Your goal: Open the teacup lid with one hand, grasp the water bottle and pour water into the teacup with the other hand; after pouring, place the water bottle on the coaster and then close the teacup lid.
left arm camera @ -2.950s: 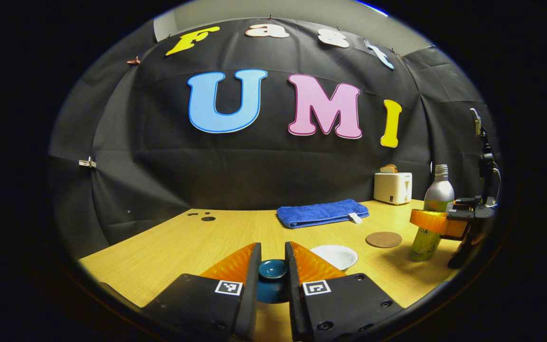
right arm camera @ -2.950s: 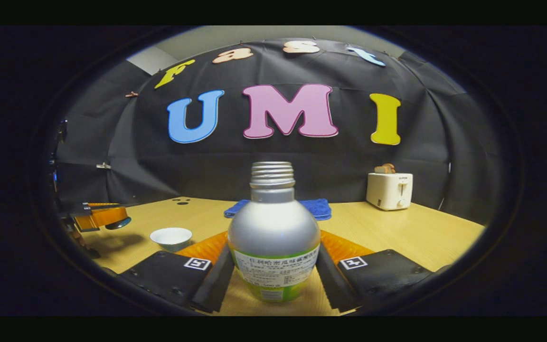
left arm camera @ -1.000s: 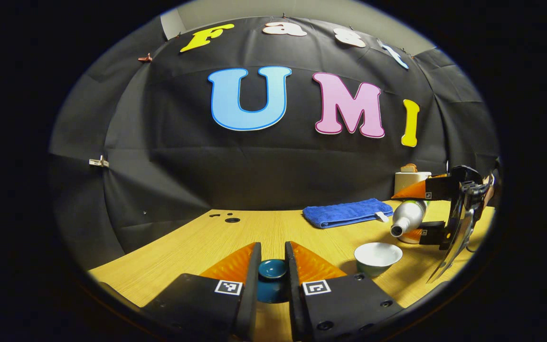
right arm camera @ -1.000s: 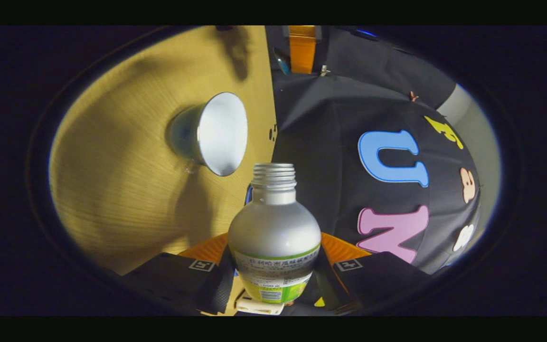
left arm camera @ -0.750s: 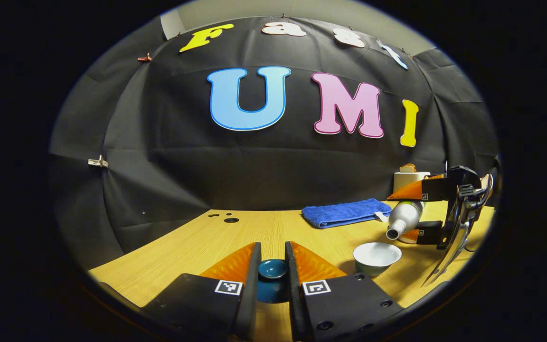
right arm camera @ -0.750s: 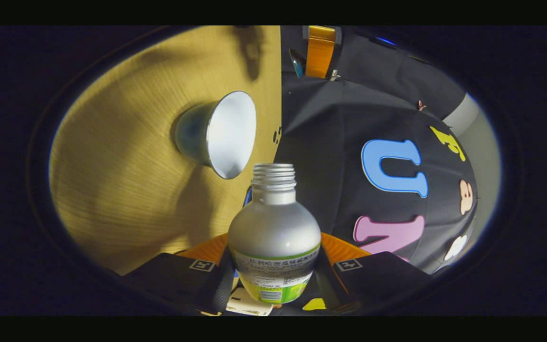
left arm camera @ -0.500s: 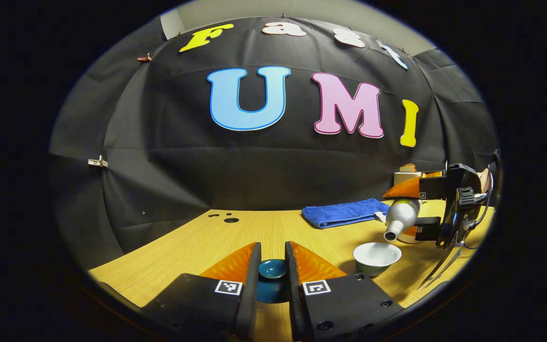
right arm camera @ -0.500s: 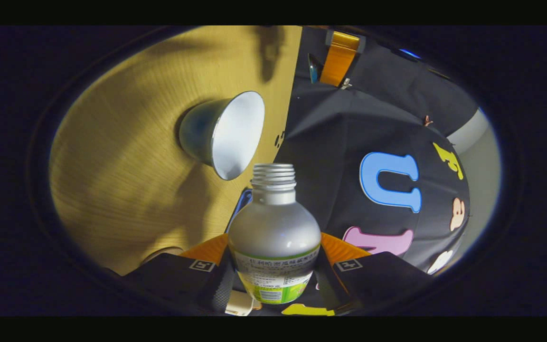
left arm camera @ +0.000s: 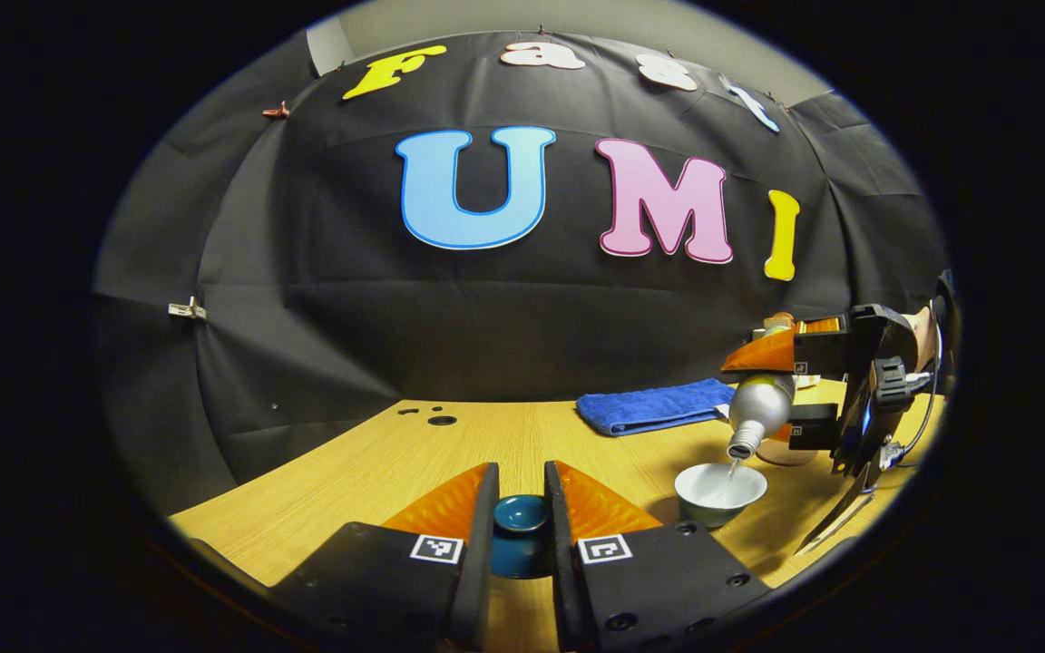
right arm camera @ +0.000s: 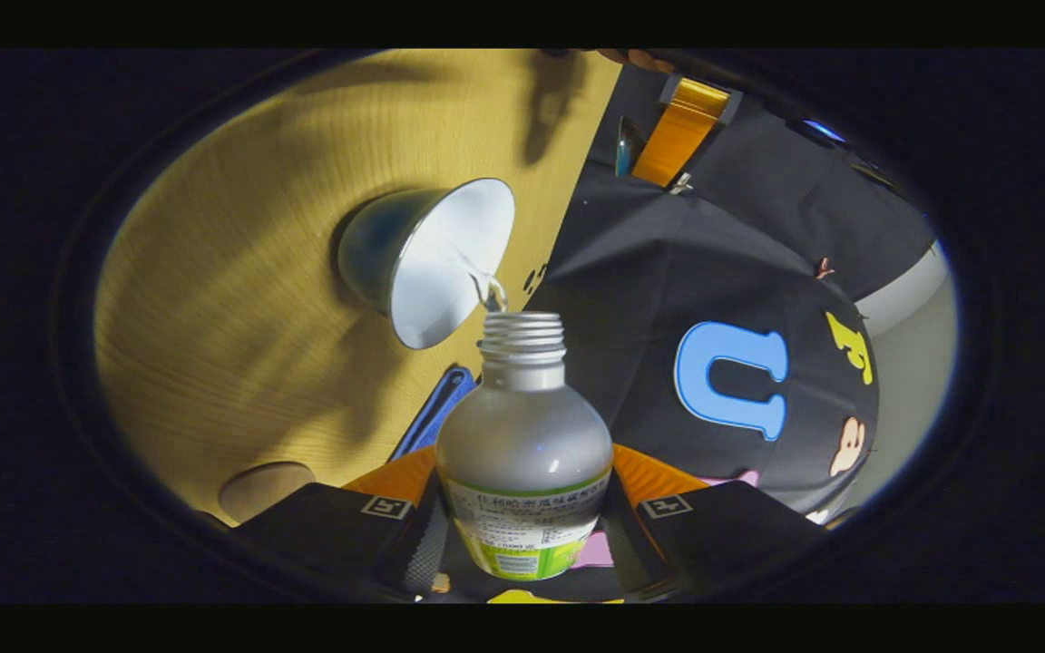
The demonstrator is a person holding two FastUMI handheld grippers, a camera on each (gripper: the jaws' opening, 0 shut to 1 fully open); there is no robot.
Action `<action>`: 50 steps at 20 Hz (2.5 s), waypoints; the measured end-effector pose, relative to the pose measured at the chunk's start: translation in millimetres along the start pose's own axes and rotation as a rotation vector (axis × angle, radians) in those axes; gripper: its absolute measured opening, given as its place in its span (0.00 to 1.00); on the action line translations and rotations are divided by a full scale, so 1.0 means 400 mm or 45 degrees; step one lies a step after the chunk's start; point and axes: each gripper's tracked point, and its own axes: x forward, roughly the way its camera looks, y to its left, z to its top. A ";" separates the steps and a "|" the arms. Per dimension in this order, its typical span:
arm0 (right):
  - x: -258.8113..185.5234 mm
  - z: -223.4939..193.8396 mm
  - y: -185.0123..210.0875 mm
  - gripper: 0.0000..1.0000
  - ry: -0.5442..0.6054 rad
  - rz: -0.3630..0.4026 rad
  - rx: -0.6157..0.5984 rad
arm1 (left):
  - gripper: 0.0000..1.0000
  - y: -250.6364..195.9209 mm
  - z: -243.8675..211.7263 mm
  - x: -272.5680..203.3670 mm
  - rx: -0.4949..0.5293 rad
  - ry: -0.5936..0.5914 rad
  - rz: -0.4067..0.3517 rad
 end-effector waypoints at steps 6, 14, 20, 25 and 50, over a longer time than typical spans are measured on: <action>0.003 0.004 -0.015 0.76 -0.029 -0.014 -0.084 | 0.32 0.000 0.001 -0.001 0.000 0.000 0.000; 0.003 0.000 -0.062 0.75 -0.036 -0.052 -0.186 | 0.34 -0.001 0.000 0.000 0.000 0.000 0.000; 0.005 -0.002 -0.101 0.76 -0.054 -0.073 -0.279 | 0.32 0.000 0.001 0.000 0.000 0.000 -0.001; 0.006 0.000 -0.113 0.76 -0.071 -0.088 -0.338 | 0.32 0.000 0.001 0.000 0.000 0.000 0.000; -0.012 0.011 -0.116 0.75 -0.051 -0.093 -0.351 | 0.32 0.000 -0.002 0.002 0.000 -0.002 0.000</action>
